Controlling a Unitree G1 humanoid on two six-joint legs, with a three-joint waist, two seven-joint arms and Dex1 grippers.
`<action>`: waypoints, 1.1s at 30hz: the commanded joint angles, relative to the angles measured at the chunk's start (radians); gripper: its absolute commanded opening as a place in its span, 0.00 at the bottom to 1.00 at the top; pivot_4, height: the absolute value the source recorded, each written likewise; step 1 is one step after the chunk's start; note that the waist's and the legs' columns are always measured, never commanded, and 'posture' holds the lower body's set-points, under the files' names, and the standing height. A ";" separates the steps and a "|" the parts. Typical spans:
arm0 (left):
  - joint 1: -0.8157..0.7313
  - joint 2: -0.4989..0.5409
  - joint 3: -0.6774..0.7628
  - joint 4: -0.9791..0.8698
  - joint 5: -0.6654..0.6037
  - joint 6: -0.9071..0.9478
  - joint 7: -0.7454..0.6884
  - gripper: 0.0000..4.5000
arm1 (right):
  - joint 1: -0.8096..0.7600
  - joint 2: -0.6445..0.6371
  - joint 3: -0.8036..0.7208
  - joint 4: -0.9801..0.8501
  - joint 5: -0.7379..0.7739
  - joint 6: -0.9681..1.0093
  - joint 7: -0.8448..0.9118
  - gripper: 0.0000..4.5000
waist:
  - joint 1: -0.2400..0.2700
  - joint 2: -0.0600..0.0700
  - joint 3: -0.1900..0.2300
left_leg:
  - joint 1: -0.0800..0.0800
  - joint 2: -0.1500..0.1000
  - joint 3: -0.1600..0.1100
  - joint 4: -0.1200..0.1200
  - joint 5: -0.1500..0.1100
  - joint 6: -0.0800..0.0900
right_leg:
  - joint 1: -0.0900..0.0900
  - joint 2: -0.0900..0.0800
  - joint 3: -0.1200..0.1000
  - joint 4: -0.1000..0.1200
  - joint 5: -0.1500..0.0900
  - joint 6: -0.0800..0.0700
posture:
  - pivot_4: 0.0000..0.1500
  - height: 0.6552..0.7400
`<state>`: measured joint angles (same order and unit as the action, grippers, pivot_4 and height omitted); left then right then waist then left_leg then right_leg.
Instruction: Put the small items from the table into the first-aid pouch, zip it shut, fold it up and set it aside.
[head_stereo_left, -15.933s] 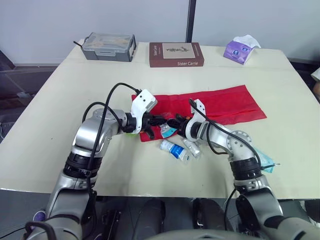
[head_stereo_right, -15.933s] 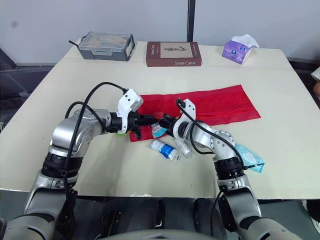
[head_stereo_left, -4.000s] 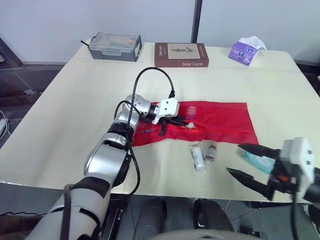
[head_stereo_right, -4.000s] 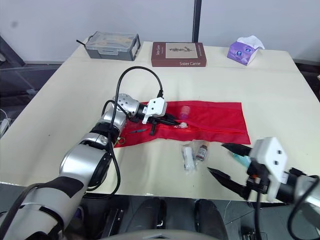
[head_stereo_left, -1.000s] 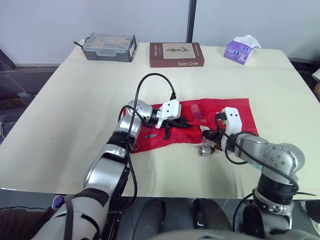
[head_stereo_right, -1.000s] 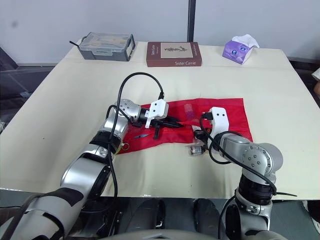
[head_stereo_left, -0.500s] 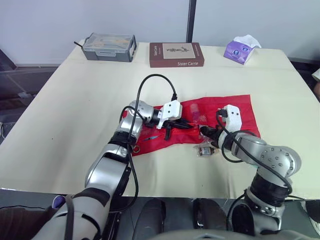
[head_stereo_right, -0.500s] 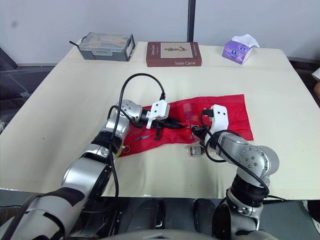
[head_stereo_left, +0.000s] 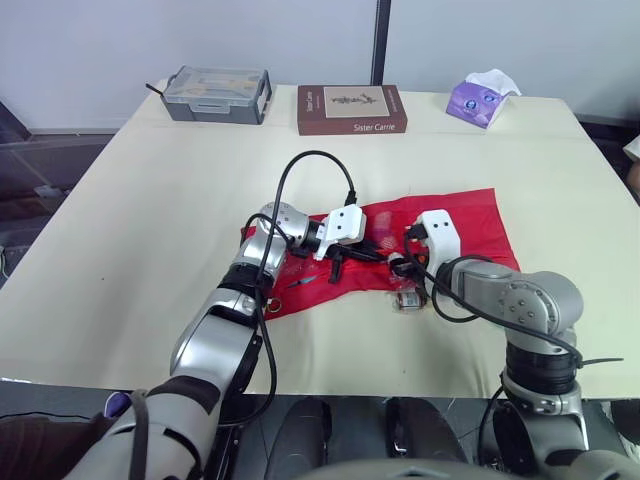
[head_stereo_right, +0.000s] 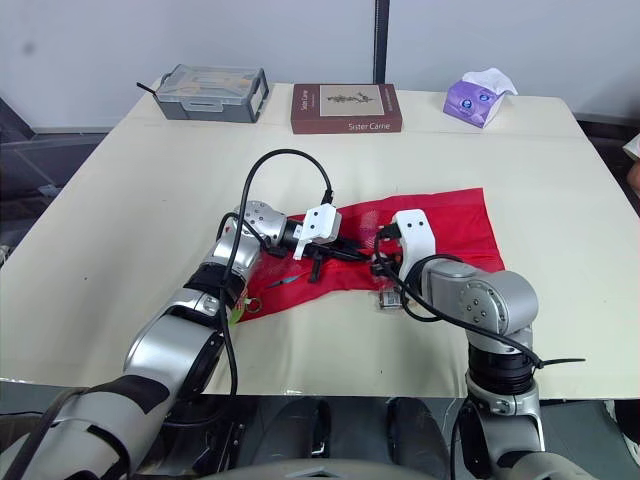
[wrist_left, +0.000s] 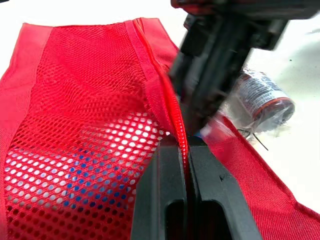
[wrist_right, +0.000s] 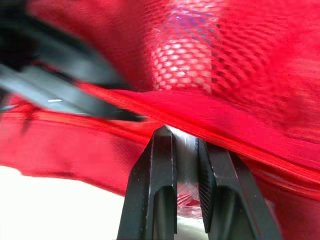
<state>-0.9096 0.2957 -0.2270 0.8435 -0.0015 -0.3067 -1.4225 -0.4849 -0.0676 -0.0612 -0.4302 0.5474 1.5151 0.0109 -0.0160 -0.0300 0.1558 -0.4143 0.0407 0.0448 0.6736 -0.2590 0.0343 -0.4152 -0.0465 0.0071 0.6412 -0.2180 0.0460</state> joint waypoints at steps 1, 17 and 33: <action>-0.009 -0.002 -0.001 -0.005 -0.011 -0.018 -0.006 0.00 | 0.005 0.089 -0.132 -0.073 -0.017 0.020 -0.038 0.00 | 0.001 0.000 0.000 | 0.000 0.000 0.000 0.000 0.000 0.000 | 0.000 0.000 0.000 0.000 0.000 0.000 | 1.00 1.00; -0.001 -0.008 -0.004 -0.015 -0.018 -0.029 -0.031 0.00 | -0.095 0.077 -0.012 0.131 -0.149 -0.125 0.010 0.00 | -0.003 0.000 0.000 | 0.000 0.000 0.001 -0.001 0.000 0.000 | -0.001 0.000 0.000 0.000 0.000 0.000 | 1.00 1.00; -0.099 0.003 0.003 0.153 0.005 -0.091 -0.031 0.00 | 0.105 -0.452 0.209 -0.221 -0.063 -0.327 0.387 0.40 | -0.002 0.000 0.000 | 0.001 0.000 0.000 -0.002 0.000 0.000 | -0.001 0.002 0.002 -0.002 -0.001 0.001 | 1.00 1.00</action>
<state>-0.9770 0.3032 -0.2281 0.9795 0.0064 -0.3641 -1.4409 -0.3591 -0.5313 0.1196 -0.6751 0.5002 1.2492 0.3861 -0.0182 -0.0297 0.1560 -0.4136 0.0408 0.0454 0.6719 -0.2590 0.0343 -0.4163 -0.0442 0.0088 0.6395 -0.2187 0.0468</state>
